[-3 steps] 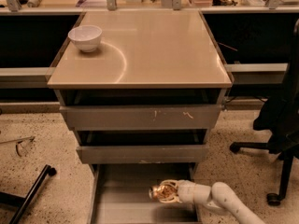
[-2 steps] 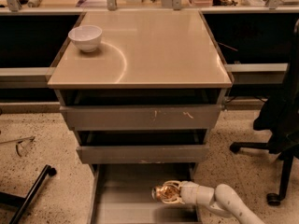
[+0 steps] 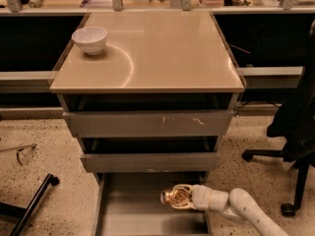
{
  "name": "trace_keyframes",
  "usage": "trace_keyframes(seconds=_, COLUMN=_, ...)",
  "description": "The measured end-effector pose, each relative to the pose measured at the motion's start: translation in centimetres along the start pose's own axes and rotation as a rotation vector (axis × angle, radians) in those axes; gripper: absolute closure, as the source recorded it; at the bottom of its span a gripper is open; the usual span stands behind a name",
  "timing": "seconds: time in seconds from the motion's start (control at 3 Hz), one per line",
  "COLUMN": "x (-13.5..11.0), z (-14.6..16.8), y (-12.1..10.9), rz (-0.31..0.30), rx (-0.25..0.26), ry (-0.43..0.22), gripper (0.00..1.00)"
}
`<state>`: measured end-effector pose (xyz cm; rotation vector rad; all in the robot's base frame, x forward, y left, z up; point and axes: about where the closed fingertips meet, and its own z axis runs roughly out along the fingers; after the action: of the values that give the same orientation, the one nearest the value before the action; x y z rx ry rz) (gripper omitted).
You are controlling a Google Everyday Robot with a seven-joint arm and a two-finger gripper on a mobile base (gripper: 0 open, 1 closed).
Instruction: Pick orange can from bottom drawer and place on counter
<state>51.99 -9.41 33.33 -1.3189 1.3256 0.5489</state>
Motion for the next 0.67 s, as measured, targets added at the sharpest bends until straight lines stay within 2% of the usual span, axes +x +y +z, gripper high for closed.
trace_keyframes(seconds=0.33, x=-5.9, z=-1.7, y=-3.7, rz=-0.040, rx=0.025, ry=0.004, gripper=1.00)
trace_keyframes(seconds=0.67, x=-14.5, z=-3.6, y=-8.4, rz=-0.119, rx=0.029, ry=-0.008, gripper=1.00)
